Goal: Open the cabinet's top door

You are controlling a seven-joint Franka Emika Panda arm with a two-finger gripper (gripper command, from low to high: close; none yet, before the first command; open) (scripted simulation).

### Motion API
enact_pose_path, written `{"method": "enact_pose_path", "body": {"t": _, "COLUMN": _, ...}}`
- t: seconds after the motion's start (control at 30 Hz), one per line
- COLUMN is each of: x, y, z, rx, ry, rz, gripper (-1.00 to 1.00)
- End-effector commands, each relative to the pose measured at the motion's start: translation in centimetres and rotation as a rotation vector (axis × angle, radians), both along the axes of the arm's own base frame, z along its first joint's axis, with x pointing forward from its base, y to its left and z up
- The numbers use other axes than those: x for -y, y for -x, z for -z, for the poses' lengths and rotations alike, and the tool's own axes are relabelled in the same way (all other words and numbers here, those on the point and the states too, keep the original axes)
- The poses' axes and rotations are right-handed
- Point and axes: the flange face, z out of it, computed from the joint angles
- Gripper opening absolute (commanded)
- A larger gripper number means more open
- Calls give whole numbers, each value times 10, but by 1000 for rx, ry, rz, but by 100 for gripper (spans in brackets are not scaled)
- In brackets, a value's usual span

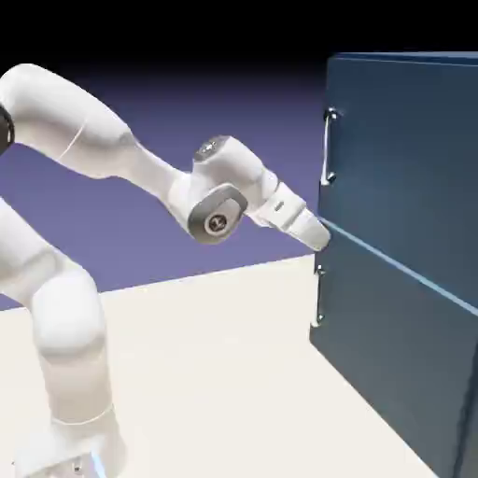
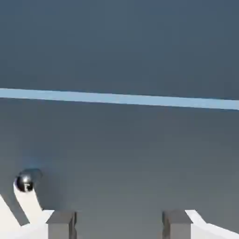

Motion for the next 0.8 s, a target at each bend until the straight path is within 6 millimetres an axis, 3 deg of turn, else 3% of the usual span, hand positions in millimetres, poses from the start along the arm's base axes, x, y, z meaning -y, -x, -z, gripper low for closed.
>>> {"method": "enact_pose_path", "body": {"t": 0.0, "x": 2, "y": 1, "z": -7, "rx": 15, "ry": -5, "rz": 9, "gripper": 0}}
{"method": "enact_pose_path", "body": {"t": 0.4, "x": 14, "y": 16, "z": -78, "rx": 193, "ry": -57, "rz": 87, "gripper": 0}}
{"method": "enact_pose_path", "body": {"t": 0.77, "x": -2, "y": 33, "z": -118, "rx": 358, "ry": -80, "rz": 110, "gripper": 0}}
